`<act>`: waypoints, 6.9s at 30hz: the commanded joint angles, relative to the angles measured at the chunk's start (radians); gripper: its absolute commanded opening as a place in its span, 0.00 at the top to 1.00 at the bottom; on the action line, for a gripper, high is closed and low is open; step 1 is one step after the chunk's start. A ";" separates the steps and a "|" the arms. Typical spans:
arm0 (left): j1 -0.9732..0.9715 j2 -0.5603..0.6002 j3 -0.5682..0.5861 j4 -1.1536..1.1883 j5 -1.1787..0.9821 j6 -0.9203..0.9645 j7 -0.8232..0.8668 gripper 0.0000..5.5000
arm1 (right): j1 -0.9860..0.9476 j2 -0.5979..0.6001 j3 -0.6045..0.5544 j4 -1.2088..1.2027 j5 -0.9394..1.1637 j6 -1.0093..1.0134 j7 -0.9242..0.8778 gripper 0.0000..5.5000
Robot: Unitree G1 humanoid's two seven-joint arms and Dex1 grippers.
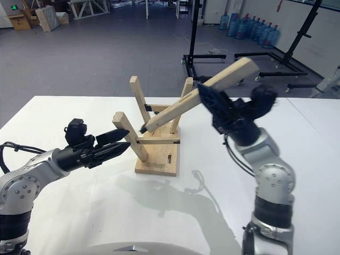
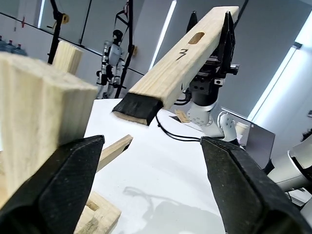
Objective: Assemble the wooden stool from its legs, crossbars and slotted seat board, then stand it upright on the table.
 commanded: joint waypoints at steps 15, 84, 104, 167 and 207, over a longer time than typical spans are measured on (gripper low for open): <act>-0.070 -0.001 0.119 0.021 -0.057 -0.037 0.000 0.35 | 0.022 -0.075 0.213 0.494 -0.430 -0.102 0.480 0.63; -0.151 -0.168 -0.277 0.124 0.442 -0.205 0.185 0.35 | -0.168 -0.066 0.521 0.586 -0.868 -0.372 0.562 0.63; -0.352 -0.287 -0.367 0.084 0.723 -0.269 0.432 0.35 | -0.164 -0.035 0.522 0.534 -0.854 -0.332 0.510 0.63; -0.262 -0.486 -0.357 0.126 1.403 -0.177 0.691 0.35 | -0.174 -0.002 0.534 0.402 -0.863 -0.287 0.409 0.63; -0.177 -0.356 0.246 0.096 0.498 -0.136 0.555 0.35 | -0.128 0.010 0.565 0.361 -0.860 -0.280 0.382 0.63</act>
